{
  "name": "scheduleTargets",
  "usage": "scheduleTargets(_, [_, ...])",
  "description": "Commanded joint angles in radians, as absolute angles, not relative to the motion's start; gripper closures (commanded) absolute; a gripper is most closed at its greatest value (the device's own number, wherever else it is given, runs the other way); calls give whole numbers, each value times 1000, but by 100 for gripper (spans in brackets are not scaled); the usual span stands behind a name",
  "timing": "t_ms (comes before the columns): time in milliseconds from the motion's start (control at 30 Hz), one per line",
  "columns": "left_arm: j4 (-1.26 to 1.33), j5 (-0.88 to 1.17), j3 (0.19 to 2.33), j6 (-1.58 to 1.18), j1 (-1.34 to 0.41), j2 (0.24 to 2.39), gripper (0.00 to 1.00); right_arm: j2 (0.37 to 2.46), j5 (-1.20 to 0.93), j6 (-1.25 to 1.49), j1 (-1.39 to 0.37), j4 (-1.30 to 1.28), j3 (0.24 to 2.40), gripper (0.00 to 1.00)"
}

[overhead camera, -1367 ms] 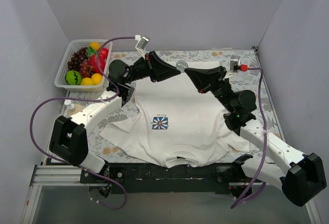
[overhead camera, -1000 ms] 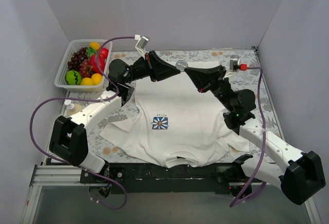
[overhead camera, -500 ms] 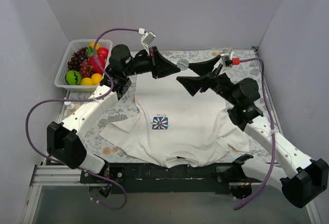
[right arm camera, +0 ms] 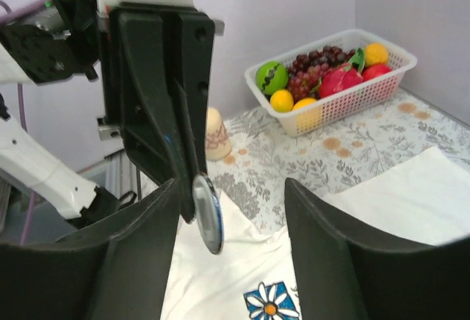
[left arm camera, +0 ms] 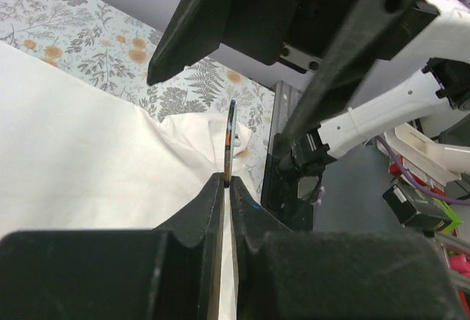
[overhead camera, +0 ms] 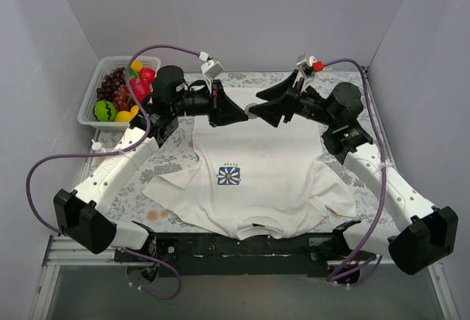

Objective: Pin the brooch onto the clothing

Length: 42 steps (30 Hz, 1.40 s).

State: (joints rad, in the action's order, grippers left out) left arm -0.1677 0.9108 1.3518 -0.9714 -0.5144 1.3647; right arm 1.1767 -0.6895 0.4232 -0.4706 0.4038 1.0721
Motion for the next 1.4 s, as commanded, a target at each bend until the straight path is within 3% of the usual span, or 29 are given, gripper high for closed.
scheduleTargets(0, [-236,948,1376,-919,-520,1296,100,1200,-831,420,-465,377,1128,44])
scheduleTargets(67, [-236,946,1368,-917,-518,1286,100,1193,-839,426,-465,393,1118,49])
scheduleTargets(200, [-236,945,1353,-917,-519,1278,100,1184,-838,426,-465,390,1115,76])
scheduleTargets(300, [-232,940,1350,-919,-520,1273,100,1180,-836,429,-466,399,1105,90])
scheduleTargets(400, [-227,930,1353,-920,-519,1273,100,1178,-844,448,-465,425,1095,99])
scheduleTargets(533, [-218,870,1347,-927,-520,1259,97,1175,-836,454,-465,440,1077,99])
scheduleTargets(767, [-66,736,1261,-1003,-517,1183,57,1123,-755,574,-463,667,939,99])
scheduleTargets(933, [30,778,1233,-1078,-506,1195,36,1094,-715,661,-462,827,861,99])
scheduleTargets(1100, [132,876,1233,-1141,-497,1246,38,1103,-752,744,-463,1011,828,99])
scheduleTargets(1233, [170,885,1235,-1161,-495,1279,52,1109,-758,762,-463,1040,825,99])
scheduleTargets(1367, [228,914,1229,-1206,-495,1295,59,1114,-756,773,-463,1061,818,99])
